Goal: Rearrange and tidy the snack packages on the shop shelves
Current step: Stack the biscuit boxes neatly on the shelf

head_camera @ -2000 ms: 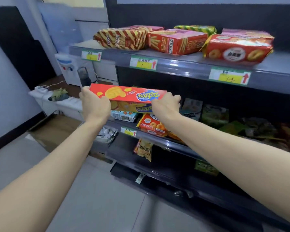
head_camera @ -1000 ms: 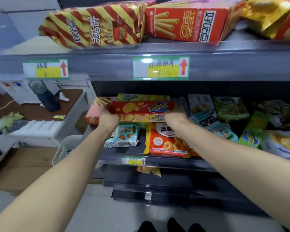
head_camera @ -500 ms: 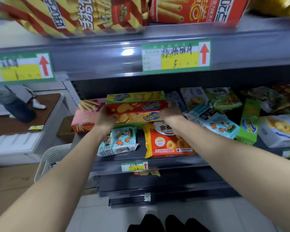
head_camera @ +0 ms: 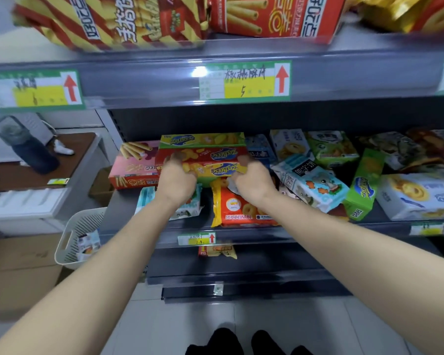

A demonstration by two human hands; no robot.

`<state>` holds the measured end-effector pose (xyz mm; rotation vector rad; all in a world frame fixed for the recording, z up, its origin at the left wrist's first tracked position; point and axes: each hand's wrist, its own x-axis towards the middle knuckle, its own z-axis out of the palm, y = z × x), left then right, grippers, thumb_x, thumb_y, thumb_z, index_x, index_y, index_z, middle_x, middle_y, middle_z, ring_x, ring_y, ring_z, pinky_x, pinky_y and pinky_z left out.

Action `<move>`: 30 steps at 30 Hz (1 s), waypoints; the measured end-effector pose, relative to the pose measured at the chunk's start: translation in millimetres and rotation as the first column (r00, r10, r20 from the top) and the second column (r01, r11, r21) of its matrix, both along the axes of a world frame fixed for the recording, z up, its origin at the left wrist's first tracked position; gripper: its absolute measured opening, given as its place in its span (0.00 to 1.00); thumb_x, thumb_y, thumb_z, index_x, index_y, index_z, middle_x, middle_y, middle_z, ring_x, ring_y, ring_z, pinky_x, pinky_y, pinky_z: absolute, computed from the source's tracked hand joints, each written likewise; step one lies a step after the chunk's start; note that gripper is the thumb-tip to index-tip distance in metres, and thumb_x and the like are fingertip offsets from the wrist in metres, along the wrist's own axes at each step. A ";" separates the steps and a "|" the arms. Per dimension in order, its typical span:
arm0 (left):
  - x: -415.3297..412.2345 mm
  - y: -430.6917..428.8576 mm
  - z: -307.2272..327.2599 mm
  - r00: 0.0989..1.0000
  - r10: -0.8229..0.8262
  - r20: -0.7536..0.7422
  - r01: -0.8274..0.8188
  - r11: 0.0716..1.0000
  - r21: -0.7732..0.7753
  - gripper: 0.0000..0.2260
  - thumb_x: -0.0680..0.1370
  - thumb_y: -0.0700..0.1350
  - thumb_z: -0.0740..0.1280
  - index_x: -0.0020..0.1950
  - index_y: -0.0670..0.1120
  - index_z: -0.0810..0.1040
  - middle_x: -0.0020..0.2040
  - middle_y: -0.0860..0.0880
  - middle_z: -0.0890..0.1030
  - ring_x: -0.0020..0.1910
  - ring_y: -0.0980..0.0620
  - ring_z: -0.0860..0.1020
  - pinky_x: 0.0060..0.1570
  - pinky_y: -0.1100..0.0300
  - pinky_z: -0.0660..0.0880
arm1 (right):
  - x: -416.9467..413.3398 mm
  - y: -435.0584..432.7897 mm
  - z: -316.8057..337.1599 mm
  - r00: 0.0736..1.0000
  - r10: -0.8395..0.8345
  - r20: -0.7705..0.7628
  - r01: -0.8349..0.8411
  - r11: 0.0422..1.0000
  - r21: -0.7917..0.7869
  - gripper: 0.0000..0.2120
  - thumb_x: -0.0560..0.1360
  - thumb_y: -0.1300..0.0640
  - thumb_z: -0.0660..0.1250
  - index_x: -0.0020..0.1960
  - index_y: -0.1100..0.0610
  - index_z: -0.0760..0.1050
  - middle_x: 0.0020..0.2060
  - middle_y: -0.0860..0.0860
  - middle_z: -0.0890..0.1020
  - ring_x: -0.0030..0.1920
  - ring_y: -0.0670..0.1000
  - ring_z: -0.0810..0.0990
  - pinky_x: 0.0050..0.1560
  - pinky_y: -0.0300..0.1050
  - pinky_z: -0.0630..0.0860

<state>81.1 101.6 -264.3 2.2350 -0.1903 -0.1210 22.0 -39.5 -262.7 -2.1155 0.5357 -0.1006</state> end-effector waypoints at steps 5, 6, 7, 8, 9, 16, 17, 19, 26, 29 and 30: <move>-59.8 -35.3 27.3 0.996 -0.038 0.077 0.034 0.998 0.050 0.18 0.77 0.36 0.62 0.68 0.41 0.69 0.67 0.43 0.72 0.64 0.46 0.72 0.54 0.64 0.66 | -47.2 -20.4 18.0 0.998 0.045 0.042 -0.045 0.999 -0.015 0.22 0.79 0.60 0.60 0.72 0.59 0.64 0.65 0.55 0.74 0.56 0.53 0.76 0.54 0.42 0.71; -72.1 -43.8 31.7 0.995 -0.057 0.086 0.053 0.997 0.051 0.18 0.77 0.36 0.62 0.68 0.42 0.70 0.67 0.44 0.72 0.63 0.47 0.72 0.54 0.65 0.68 | -59.2 -26.6 23.4 0.997 0.051 0.054 -0.050 0.998 -0.031 0.21 0.79 0.59 0.60 0.72 0.59 0.64 0.67 0.55 0.73 0.61 0.53 0.74 0.58 0.43 0.70; -84.7 -53.2 36.3 0.993 -0.076 0.093 0.072 0.996 0.050 0.18 0.77 0.36 0.62 0.68 0.42 0.70 0.67 0.45 0.72 0.60 0.48 0.73 0.52 0.68 0.69 | -70.8 -34.0 27.6 0.996 0.057 0.064 -0.054 0.997 -0.048 0.21 0.79 0.59 0.60 0.72 0.59 0.64 0.68 0.54 0.72 0.65 0.54 0.72 0.61 0.43 0.68; -97.5 -62.5 40.8 0.990 -0.100 0.100 0.096 0.994 0.051 0.19 0.77 0.36 0.61 0.68 0.43 0.70 0.67 0.47 0.71 0.59 0.49 0.74 0.49 0.70 0.70 | -82.9 -41.9 31.7 0.995 0.063 0.073 -0.059 0.996 -0.061 0.21 0.80 0.59 0.60 0.72 0.58 0.64 0.69 0.54 0.71 0.67 0.53 0.71 0.62 0.42 0.67; -110.9 -72.7 46.7 0.983 -0.130 0.127 0.124 0.991 0.055 0.19 0.77 0.36 0.61 0.68 0.43 0.70 0.67 0.47 0.72 0.60 0.49 0.74 0.50 0.70 0.69 | -94.2 -50.3 35.5 0.994 0.067 0.083 -0.061 0.995 -0.074 0.22 0.80 0.58 0.59 0.73 0.58 0.63 0.69 0.54 0.70 0.67 0.52 0.70 0.61 0.41 0.66; -192.1 -142.5 83.3 0.926 -0.280 0.253 0.276 0.960 0.052 0.19 0.75 0.36 0.61 0.66 0.44 0.72 0.64 0.47 0.74 0.64 0.51 0.72 0.58 0.67 0.64 | -172.5 -114.2 72.3 0.977 0.056 0.203 -0.011 0.976 -0.216 0.21 0.78 0.59 0.61 0.70 0.59 0.67 0.67 0.55 0.73 0.68 0.54 0.70 0.65 0.44 0.66; -201.5 -152.4 88.0 0.915 -0.295 0.275 0.292 0.955 0.052 0.19 0.75 0.36 0.62 0.66 0.44 0.72 0.64 0.47 0.74 0.64 0.51 0.72 0.60 0.65 0.65 | -182.5 -124.4 76.7 0.976 0.056 0.210 -0.005 0.972 -0.235 0.21 0.78 0.59 0.61 0.70 0.59 0.67 0.67 0.55 0.73 0.68 0.54 0.70 0.65 0.45 0.66; -218.2 -172.1 96.0 0.898 -0.322 0.300 0.320 0.946 0.059 0.18 0.76 0.37 0.62 0.66 0.44 0.72 0.64 0.47 0.75 0.63 0.51 0.72 0.62 0.63 0.67 | -202.5 -144.8 84.7 0.976 0.047 0.215 0.013 0.963 -0.271 0.21 0.78 0.58 0.61 0.71 0.59 0.66 0.67 0.55 0.72 0.68 0.53 0.70 0.64 0.43 0.65; -263.5 -238.1 110.4 0.864 -0.392 0.317 0.397 0.916 0.051 0.18 0.76 0.37 0.62 0.66 0.45 0.72 0.64 0.48 0.75 0.64 0.51 0.72 0.62 0.62 0.66 | -251.6 -212.0 98.0 0.977 -0.032 0.212 0.098 0.946 -0.308 0.22 0.78 0.57 0.61 0.71 0.59 0.66 0.67 0.55 0.72 0.67 0.54 0.70 0.63 0.44 0.66; -273.1 -258.5 118.3 0.840 -0.432 0.329 0.441 0.896 0.052 0.18 0.76 0.37 0.62 0.66 0.45 0.72 0.64 0.49 0.75 0.64 0.53 0.72 0.60 0.65 0.65 | -262.0 -233.2 103.7 0.977 -0.047 0.209 0.111 0.946 -0.305 0.21 0.78 0.57 0.61 0.71 0.59 0.66 0.67 0.55 0.72 0.66 0.53 0.71 0.62 0.43 0.66; -274.0 -264.4 120.6 0.836 -0.440 0.327 0.450 0.892 0.050 0.18 0.76 0.38 0.62 0.66 0.45 0.72 0.64 0.49 0.75 0.63 0.53 0.72 0.59 0.65 0.65 | -264.4 -239.2 105.3 0.977 -0.055 0.206 0.117 0.945 -0.307 0.21 0.78 0.57 0.61 0.71 0.59 0.66 0.67 0.55 0.73 0.66 0.53 0.71 0.63 0.43 0.66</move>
